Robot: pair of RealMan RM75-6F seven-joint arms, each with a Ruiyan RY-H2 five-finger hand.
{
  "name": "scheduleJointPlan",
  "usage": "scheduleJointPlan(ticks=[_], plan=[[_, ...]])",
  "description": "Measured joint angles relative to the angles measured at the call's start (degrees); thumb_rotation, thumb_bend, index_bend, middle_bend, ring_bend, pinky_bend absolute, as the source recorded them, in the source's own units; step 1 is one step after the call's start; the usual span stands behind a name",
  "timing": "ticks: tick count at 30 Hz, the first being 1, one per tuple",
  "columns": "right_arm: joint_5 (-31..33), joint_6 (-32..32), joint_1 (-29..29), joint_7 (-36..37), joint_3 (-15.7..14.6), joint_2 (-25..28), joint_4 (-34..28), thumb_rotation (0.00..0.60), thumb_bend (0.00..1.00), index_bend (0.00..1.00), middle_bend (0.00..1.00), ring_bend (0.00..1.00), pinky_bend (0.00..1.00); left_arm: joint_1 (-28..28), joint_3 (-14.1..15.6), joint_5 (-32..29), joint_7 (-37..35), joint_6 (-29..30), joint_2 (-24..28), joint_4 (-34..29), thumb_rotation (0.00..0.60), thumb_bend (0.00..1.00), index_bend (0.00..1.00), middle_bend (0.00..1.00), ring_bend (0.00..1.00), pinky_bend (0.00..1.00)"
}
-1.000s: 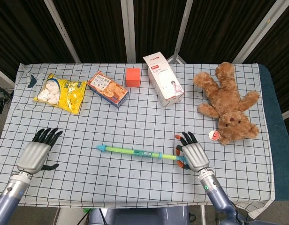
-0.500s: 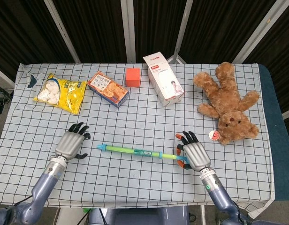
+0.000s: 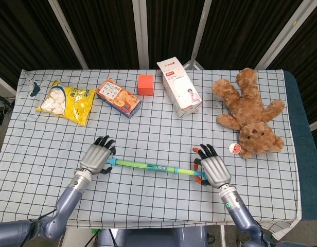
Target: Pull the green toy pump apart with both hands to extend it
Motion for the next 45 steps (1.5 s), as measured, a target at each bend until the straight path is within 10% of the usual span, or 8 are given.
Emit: scheduleJointPlan(ticks=[45], plan=[[0.5,1.5,0.4,1.2,0.4,1.4,-1.4,0.600,0.42,0.67,0.22,0.00,0.00,-2.9,5.4,0.7,-4.9,4.9,-1.1,-0.6,0.600,0.53,0.56,0.17,0.00,0.11]])
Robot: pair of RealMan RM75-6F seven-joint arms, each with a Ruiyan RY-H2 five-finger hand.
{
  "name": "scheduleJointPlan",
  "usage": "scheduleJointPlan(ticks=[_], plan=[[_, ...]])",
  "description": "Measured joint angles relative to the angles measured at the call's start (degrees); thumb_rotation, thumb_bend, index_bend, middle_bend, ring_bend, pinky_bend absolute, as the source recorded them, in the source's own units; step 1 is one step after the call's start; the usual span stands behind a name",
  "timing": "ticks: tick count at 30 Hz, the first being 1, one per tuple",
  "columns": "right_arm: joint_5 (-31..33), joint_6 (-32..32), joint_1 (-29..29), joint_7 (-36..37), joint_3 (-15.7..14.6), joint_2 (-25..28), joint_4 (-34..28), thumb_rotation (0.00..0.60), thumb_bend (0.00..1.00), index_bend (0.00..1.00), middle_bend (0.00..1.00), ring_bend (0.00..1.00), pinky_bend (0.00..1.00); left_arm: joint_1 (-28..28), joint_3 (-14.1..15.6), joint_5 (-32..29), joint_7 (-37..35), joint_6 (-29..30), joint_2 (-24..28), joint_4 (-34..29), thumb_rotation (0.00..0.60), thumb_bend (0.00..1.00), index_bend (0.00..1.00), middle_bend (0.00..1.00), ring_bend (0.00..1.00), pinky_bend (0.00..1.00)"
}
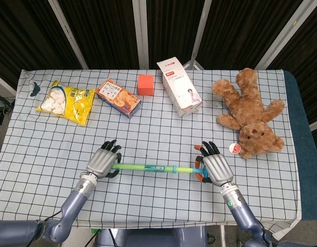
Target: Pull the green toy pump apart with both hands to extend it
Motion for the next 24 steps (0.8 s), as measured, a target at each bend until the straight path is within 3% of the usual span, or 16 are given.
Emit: scheduleJointPlan(ticks=[24], plan=[[2.0,2.0,-1.4,0.0,0.6,3.2,-0.4,0.600,0.42,0.67,0.22,0.00,0.00,2.6,1.4,1.5,-3.9,1.3,7.9,-2.7,0.600,0.54,0.57,0.18,0.00,0.11]])
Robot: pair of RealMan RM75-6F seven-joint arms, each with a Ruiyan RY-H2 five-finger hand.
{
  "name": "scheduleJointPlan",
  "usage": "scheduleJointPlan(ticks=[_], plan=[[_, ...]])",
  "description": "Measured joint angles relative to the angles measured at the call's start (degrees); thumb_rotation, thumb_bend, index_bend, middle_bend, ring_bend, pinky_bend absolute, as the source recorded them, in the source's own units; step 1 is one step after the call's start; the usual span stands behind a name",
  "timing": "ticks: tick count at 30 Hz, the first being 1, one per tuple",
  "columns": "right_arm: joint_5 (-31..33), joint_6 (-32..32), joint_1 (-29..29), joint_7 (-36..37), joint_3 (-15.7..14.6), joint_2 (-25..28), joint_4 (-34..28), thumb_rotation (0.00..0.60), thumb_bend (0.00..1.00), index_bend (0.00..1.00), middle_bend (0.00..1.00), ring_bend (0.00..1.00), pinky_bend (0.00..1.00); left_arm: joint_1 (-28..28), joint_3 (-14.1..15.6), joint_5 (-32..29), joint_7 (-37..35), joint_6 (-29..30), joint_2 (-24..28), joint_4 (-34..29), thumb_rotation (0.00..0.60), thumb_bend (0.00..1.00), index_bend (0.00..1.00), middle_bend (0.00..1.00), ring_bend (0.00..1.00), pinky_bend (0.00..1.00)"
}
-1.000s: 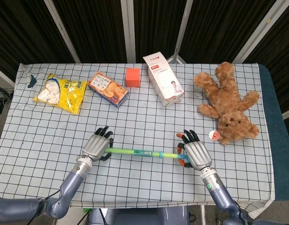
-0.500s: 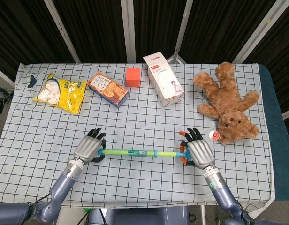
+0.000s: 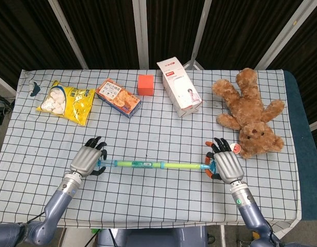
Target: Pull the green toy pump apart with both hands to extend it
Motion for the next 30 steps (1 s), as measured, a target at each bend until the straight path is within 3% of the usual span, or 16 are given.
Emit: scheduleJointPlan(ticks=[13,30], plan=[[1.8,1.4,-1.4,1.4,0.9,3.0,-1.8,0.600,0.42,0.67,0.22,0.00,0.00,0.9,-0.2,0.5,-2.5,-0.5,6.1,-1.2,0.600,0.54,0.57,0.18,0.00,0.11],[3.5,2.1,-2.0,2.4,1.9,4.8,-1.6,0.600,0.42,0.67,0.22,0.00,0.00,1.7,0.3,2.4,-3.6,-0.6,8.2,-1.3,0.600,0.54,0.57,0.18,0.00,0.11]])
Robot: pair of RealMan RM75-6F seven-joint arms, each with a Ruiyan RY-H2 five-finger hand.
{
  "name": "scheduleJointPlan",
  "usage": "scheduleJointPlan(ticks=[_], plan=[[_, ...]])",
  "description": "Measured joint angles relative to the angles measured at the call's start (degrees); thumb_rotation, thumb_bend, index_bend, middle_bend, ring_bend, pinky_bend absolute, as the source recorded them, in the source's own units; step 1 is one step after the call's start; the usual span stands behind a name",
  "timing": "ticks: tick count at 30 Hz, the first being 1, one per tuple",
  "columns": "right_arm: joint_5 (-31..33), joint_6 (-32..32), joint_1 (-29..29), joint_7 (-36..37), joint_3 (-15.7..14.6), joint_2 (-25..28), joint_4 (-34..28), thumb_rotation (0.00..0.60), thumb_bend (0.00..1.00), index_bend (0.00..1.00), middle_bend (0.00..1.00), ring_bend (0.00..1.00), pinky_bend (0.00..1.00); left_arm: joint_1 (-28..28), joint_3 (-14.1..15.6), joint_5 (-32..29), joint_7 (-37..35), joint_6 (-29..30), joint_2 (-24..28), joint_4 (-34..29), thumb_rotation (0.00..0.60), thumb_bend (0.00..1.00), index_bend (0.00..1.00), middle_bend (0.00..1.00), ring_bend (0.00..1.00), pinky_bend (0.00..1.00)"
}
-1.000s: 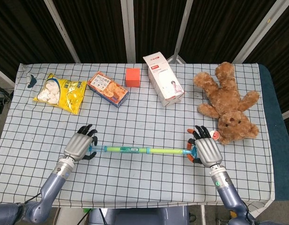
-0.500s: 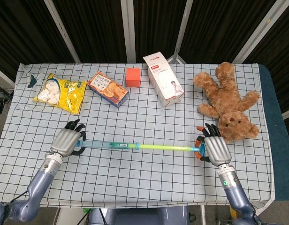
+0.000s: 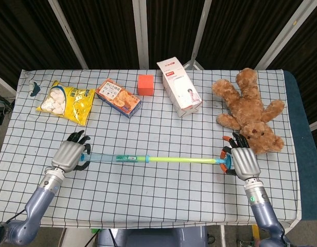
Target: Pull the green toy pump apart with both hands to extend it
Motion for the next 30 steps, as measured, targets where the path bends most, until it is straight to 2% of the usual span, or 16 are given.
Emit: scheduleJointPlan(ticks=[23,26,28,30], plan=[[4.5,-0.8,0.5,-0.2,1.7,0.6,1.5,0.600,0.42,0.67,0.22,0.00,0.00,0.6,0.2,0.7,-1.4,-1.1,0.1,1.6,0.600,0.54,0.56,0.17,0.00,0.11],[5.7,-1.3,0.5,-0.6,1.8,0.9,1.4,0.600,0.42,0.67,0.22,0.00,0.00,0.6,0.2,0.9,-1.6,-1.2,0.0,1.4,0.600,0.49,0.52,0.16,0.00,0.11],[6.5,-2.0,0.7,-1.1,1.6,1.5,0.8,0.600,0.42,0.61,0.22,0.00,0.00,0.6,0.1,1.2,-1.7,-1.2,0.0,1.2,0.600,0.41,0.46,0.15,0.00,0.10],[6.9,-2.6,0.9,-1.9,1.4,2.0,0.4,0.600,0.42,0.45,0.16,0.00,0.00,0.6,0.0,1.3,-2.1,-1.3,-0.1,0.9,0.600,0.33,0.39,0.14,0.00,0.10]])
